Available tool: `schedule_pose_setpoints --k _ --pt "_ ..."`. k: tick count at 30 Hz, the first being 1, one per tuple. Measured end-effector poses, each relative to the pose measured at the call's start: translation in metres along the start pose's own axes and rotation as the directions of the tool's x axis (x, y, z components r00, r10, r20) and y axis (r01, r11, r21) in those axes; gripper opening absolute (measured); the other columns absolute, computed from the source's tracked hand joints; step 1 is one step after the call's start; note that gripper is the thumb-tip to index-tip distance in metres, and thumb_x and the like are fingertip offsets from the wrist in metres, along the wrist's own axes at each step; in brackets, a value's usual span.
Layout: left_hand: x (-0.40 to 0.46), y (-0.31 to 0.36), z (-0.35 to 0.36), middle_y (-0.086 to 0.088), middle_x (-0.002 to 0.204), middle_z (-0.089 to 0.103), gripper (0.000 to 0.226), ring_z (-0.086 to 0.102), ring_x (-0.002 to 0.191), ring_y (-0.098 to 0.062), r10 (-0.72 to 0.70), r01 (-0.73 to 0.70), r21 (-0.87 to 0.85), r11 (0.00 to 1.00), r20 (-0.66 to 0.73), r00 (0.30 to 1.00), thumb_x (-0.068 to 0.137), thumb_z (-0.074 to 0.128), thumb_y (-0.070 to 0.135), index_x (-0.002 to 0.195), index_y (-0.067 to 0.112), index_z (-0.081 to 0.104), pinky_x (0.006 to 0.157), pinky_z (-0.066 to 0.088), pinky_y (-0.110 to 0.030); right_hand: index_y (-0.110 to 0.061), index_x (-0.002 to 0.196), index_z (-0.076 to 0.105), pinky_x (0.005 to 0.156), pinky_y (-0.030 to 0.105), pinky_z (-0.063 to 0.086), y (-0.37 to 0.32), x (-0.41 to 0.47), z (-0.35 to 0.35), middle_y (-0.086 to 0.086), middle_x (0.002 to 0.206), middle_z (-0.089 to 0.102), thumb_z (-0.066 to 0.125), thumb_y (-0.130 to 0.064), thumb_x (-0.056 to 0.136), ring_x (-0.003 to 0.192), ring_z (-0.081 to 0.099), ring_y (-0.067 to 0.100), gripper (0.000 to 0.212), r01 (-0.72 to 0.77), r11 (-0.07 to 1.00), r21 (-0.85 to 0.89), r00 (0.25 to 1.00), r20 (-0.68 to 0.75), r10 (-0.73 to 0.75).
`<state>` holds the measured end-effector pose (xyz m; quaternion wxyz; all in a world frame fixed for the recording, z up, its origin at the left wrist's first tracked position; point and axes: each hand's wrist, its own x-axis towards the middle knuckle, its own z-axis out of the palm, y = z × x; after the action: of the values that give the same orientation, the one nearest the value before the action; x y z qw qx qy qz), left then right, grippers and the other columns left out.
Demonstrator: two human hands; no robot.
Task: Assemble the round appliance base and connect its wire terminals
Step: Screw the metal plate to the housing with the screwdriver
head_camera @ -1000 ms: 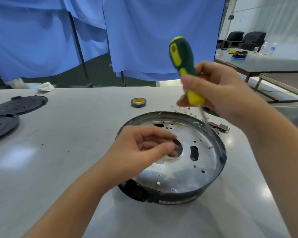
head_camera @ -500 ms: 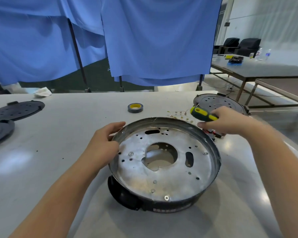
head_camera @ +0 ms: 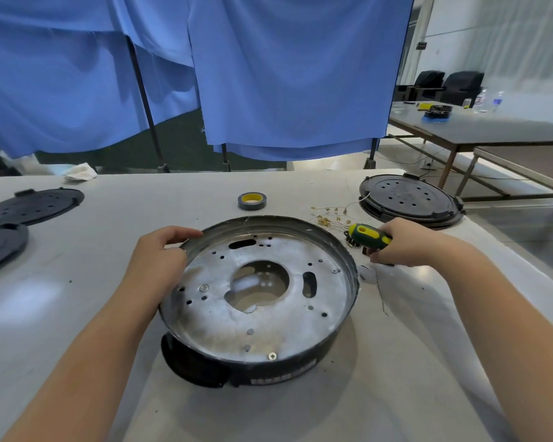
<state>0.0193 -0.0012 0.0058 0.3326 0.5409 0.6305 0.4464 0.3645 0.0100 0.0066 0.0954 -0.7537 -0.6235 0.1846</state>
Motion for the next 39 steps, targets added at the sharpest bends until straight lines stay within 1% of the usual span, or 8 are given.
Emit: schedule_pose_setpoints --k 4,12,18,21,26,31,34,39 --pt "0.001 -0.001 0.000 0.003 0.101 0.069 0.052 0.066 0.092 -0.026 -0.028 0.028 -0.013 1.000 -0.014 1.000 0.072 0.042 -0.013 0.090 0.026 0.072 0.088 0.055 -0.047 -0.020 0.087 0.067 0.066 0.027 0.047 0.001 0.000 0.006 0.002 0.081 0.067 0.079 -0.024 0.072 0.075 0.062 0.018 0.020 -0.001 0.999 -0.041 1.000 -0.014 0.001" --pt "0.000 -0.001 0.000 0.004 0.102 0.068 0.054 0.066 0.088 -0.030 -0.026 0.026 -0.008 1.000 -0.016 1.000 0.073 0.040 -0.013 0.093 0.025 0.072 0.083 0.054 -0.049 -0.024 0.065 0.057 0.050 0.024 0.032 -0.019 0.000 0.022 -0.001 0.061 0.057 0.077 -0.025 0.072 0.057 0.051 0.011 0.021 0.071 0.997 -0.001 0.996 -0.046 -0.071" --pt "0.003 -0.003 0.000 0.002 0.101 0.069 0.055 0.066 0.088 -0.030 -0.027 0.027 -0.013 1.000 -0.021 0.999 0.071 0.038 -0.013 0.092 0.024 0.072 0.083 0.054 -0.048 -0.024 0.067 0.054 0.052 0.024 0.036 -0.020 0.001 0.026 0.000 0.066 0.058 0.072 -0.020 0.075 0.059 0.052 0.012 0.020 0.068 0.996 -0.051 0.997 -0.038 -0.070" --pt "0.003 -0.002 0.002 0.005 0.094 0.069 0.057 0.066 0.085 -0.023 -0.047 0.047 -0.061 0.997 -0.012 0.999 0.071 0.035 -0.014 0.087 0.027 0.071 0.074 0.055 -0.039 -0.024 0.065 0.054 0.052 0.024 0.038 -0.020 0.001 0.023 0.003 0.069 0.059 0.071 -0.020 0.076 0.060 0.052 0.013 0.021 0.061 0.995 -0.078 0.996 -0.052 -0.065" --pt "-0.001 0.000 0.010 0.007 0.095 0.066 0.061 0.063 0.086 -0.013 -0.069 0.074 -0.126 0.989 0.046 0.997 0.072 0.031 -0.016 0.096 0.027 0.067 0.065 0.051 -0.028 -0.018 0.086 0.061 0.056 0.027 0.051 -0.019 -0.006 -0.004 0.006 0.076 0.067 0.067 -0.017 0.082 0.064 0.063 0.017 0.008 0.084 0.991 0.104 0.989 -0.133 -0.070" --pt "-0.006 0.002 0.020 0.008 0.101 0.062 0.046 0.060 0.089 -0.012 -0.032 0.040 -0.090 0.995 0.090 0.995 0.081 0.043 -0.008 0.110 0.023 0.062 0.070 0.049 -0.027 -0.021 0.090 0.067 0.054 0.023 0.041 -0.038 -0.029 -0.030 -0.002 0.081 0.072 0.066 -0.020 0.085 0.058 0.056 0.009 0.005 0.207 0.948 0.241 0.958 -0.246 -0.147" --pt "-0.009 0.004 0.025 0.002 0.101 0.067 0.036 0.064 0.091 -0.017 -0.060 0.079 -0.137 0.987 0.142 0.988 0.084 0.047 -0.002 0.108 0.020 0.063 0.077 0.052 -0.032 -0.024 0.082 0.070 0.055 0.020 0.040 -0.058 -0.049 -0.035 -0.007 0.074 0.072 0.068 -0.024 0.083 0.062 0.060 0.005 0.003 0.309 0.913 0.266 0.943 -0.210 -0.258" --pt "-0.013 0.005 0.028 0.003 0.087 0.067 0.029 0.060 0.062 -0.005 -0.080 0.127 -0.189 0.974 0.239 0.968 0.085 0.052 0.004 0.103 0.022 0.065 0.048 0.046 -0.019 -0.027 0.079 0.069 0.057 0.025 0.045 -0.084 -0.072 -0.027 -0.005 0.062 0.059 0.072 -0.036 0.078 0.055 0.050 0.010 0.009 0.353 0.889 0.292 0.931 -0.014 -0.365"
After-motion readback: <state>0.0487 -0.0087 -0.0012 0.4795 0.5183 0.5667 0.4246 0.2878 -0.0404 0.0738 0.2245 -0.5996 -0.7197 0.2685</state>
